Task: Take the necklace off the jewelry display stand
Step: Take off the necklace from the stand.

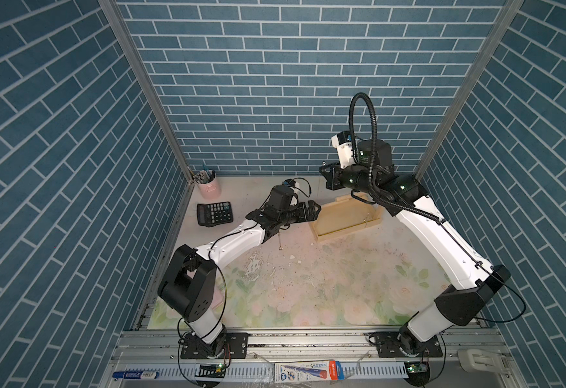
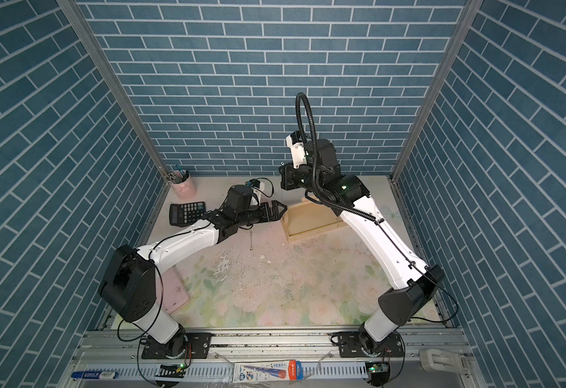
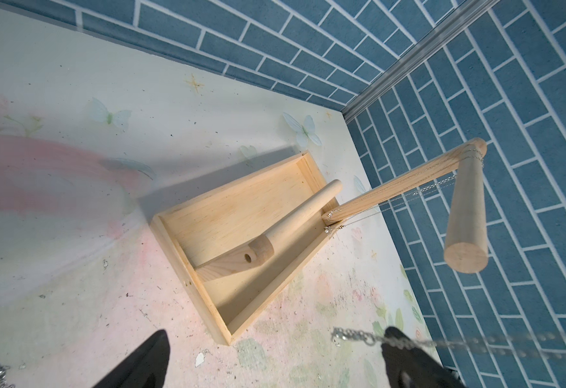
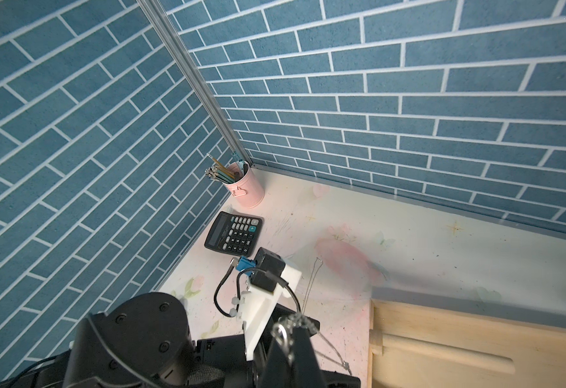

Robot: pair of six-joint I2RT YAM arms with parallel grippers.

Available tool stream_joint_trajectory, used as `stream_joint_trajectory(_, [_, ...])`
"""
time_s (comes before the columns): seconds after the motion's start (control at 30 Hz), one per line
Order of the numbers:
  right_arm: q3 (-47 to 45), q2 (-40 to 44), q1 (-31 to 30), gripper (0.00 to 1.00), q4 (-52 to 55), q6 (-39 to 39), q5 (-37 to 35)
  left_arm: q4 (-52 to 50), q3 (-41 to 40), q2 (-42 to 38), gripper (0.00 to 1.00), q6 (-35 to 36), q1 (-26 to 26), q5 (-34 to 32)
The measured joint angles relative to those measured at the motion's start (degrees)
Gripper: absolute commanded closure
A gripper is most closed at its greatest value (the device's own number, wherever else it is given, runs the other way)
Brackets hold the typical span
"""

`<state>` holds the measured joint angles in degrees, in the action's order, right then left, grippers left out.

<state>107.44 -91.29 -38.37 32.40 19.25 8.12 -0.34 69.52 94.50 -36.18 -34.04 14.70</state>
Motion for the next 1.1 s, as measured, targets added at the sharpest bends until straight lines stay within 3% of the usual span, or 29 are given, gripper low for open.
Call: stream_joint_trajectory(1.1, [-0.3,1.3,0.0,1.00,0.1,0.0,-1.9,1.5,-2.8,-3.4,0.01,-0.4,4.0,-0.2])
